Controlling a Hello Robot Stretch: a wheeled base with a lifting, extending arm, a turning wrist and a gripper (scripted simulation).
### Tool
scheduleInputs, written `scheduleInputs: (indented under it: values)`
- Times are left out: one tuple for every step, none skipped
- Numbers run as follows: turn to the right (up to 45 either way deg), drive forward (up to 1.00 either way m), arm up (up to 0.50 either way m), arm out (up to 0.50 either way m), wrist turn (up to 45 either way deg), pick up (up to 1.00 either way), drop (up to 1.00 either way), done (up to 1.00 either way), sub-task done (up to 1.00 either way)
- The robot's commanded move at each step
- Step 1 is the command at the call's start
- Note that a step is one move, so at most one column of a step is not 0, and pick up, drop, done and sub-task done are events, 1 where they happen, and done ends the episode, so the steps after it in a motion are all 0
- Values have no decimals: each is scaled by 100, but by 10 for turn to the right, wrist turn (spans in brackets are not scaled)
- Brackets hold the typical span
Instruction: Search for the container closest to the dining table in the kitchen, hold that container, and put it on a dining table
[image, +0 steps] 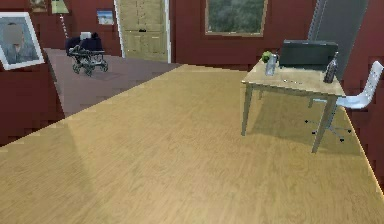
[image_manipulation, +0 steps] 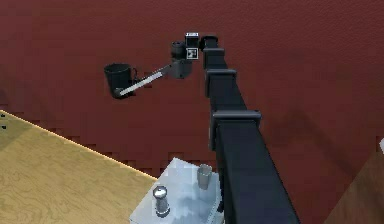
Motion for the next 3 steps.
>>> scheduleInputs:
  values:
    - [0, 0, 0, 0, -450, 0, 0, 0, 0]
    - [0, 0, 0, 0, -180, 0, 0, 0, 0]
    - [0, 0, 0, -44, 0, 0, 0, 0, 0]
